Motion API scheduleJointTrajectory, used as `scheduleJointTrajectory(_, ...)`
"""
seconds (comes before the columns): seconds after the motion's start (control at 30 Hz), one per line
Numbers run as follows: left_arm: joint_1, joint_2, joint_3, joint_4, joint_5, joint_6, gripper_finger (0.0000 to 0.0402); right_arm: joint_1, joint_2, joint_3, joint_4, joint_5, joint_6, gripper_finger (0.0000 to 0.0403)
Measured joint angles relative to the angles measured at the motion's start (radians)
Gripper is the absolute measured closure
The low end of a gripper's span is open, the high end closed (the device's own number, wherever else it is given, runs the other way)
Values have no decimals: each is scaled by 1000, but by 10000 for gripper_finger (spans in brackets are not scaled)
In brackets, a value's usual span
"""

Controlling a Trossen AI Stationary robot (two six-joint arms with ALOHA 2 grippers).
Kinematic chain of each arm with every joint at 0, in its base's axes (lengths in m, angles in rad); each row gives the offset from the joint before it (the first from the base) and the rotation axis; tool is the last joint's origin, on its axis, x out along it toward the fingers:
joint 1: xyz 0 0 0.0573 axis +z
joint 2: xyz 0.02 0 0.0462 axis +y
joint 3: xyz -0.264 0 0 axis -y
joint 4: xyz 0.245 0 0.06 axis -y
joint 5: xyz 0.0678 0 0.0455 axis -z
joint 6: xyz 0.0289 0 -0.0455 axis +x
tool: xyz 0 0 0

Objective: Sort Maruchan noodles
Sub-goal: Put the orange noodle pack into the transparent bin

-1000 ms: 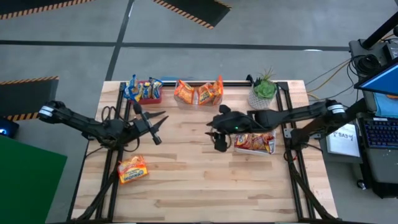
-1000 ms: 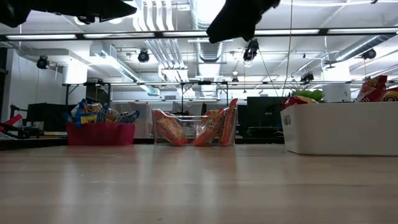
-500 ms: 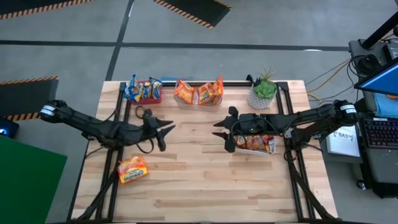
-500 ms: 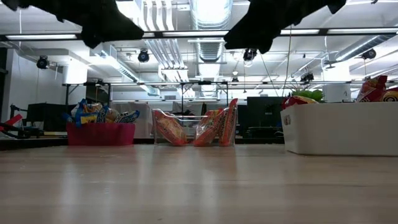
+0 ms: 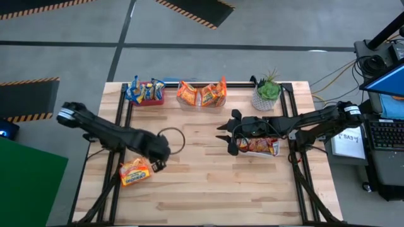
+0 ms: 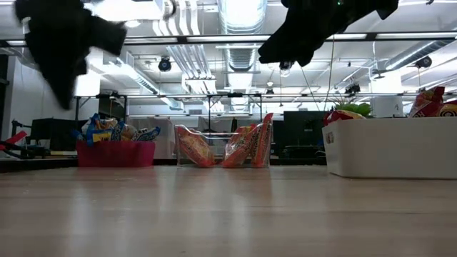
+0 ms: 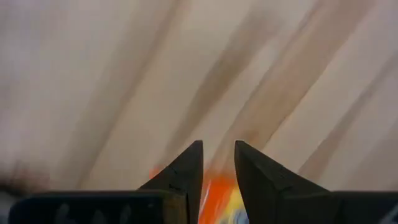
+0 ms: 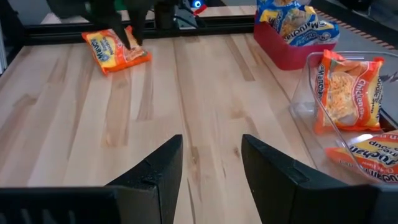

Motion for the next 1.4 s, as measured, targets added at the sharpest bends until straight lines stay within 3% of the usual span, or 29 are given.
scheduleJointTrajectory(0.13,-35,120,-2,-170,136,-88,326,0,0,0,0,0,7,250)
scheduleJointTrajectory(0.27,-86,226,-6,-225,211,-95,326,0,0,0,1,0,8,250)
scheduleJointTrajectory(0.57,-161,377,-7,-228,242,-90,326,0,5,0,1,0,8,250)
scheduleJointTrajectory(1.0,-175,434,-7,-117,255,-71,326,0,5,0,7,0,16,250)
scheduleJointTrajectory(1.13,-175,432,15,-102,150,-20,326,0,5,0,7,0,16,250)
scheduleJointTrajectory(1.27,-139,432,67,-12,-85,85,326,0,5,0,7,0,16,250)
scheduleJointTrajectory(1.4,-92,430,109,200,-340,283,326,0,5,0,8,1,20,250)
